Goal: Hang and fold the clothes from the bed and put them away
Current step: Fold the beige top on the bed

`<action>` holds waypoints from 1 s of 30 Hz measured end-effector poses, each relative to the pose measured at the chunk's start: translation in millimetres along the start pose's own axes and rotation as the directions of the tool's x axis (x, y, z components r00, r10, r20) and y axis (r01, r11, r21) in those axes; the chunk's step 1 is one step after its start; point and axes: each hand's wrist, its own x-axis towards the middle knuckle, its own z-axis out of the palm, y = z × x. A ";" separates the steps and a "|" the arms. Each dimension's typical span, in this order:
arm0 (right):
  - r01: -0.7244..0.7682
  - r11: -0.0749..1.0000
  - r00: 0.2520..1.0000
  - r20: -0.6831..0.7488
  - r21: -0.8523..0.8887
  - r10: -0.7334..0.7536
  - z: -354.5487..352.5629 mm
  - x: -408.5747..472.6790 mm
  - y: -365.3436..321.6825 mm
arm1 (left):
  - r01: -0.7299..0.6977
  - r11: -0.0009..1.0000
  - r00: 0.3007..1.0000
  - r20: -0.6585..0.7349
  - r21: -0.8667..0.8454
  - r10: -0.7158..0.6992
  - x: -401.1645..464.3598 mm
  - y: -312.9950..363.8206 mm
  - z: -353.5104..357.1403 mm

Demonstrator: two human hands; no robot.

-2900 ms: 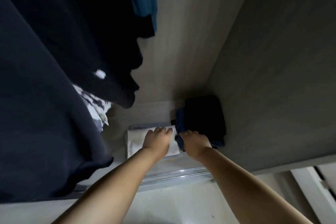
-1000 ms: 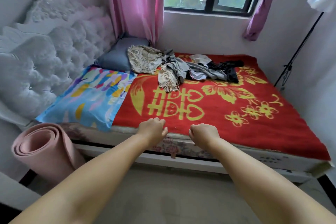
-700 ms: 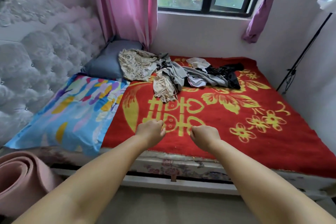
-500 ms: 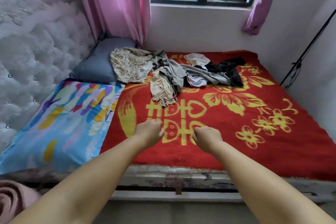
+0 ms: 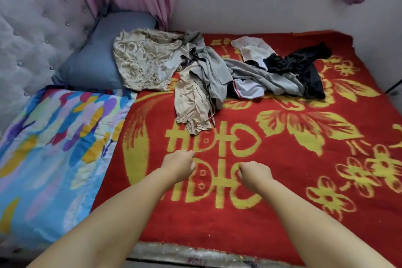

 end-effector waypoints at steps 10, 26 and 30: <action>0.093 0.990 0.995 0.024 0.110 -0.096 33.7 205.4 -1.0 | 0.077 0.994 0.994 0.082 -0.082 -0.071 175.8 -18.4 43.4; 0.195 0.975 0.980 -0.047 0.105 -0.191 178.5 310.5 -10.4 | 0.113 0.994 0.990 0.082 0.010 -0.114 355.9 -81.9 149.2; 0.182 0.979 0.981 -0.080 0.092 -0.175 181.0 315.0 -7.8 | 0.057 0.979 0.981 -0.171 -0.196 -0.092 378.2 -89.4 140.8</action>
